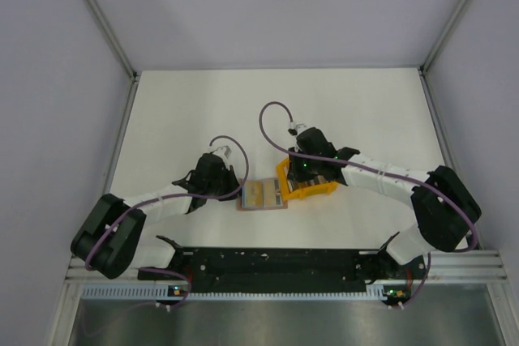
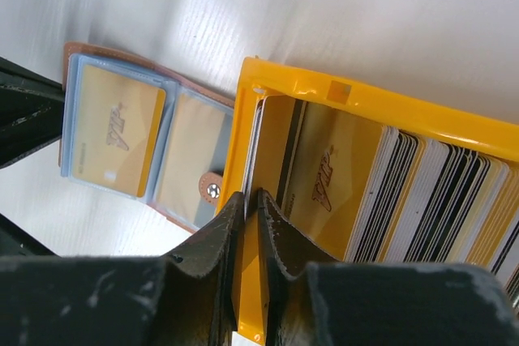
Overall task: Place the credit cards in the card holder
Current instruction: Pick up the credit card from the storage box.
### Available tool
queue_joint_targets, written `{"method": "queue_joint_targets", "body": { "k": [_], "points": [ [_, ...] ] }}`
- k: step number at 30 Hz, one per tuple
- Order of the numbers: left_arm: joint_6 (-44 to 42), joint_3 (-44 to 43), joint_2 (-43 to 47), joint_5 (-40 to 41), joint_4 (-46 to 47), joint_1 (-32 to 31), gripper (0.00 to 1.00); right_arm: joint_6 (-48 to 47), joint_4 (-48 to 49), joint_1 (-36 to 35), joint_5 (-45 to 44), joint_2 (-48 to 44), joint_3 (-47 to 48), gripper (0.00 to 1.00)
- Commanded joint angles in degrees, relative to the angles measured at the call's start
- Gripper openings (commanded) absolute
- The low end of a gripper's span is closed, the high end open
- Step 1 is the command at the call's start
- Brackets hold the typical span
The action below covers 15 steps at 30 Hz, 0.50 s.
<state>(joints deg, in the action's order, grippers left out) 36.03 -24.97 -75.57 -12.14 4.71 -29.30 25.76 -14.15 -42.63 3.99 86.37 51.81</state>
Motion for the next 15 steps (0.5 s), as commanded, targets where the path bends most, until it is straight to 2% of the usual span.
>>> {"method": "queue_joint_targets", "body": {
  "k": [1,15],
  "points": [
    [-0.8,-1.1,-0.8,0.0,1.0,0.0,0.00,0.3,1.1,1.2,-2.0,-3.0,-0.8,0.10],
    [-0.9,-1.0,-0.8,0.1,1.0,0.0,0.00,0.1,0.2,2.3,-3.7,-1.9,-1.1,0.07]
  ]
}}
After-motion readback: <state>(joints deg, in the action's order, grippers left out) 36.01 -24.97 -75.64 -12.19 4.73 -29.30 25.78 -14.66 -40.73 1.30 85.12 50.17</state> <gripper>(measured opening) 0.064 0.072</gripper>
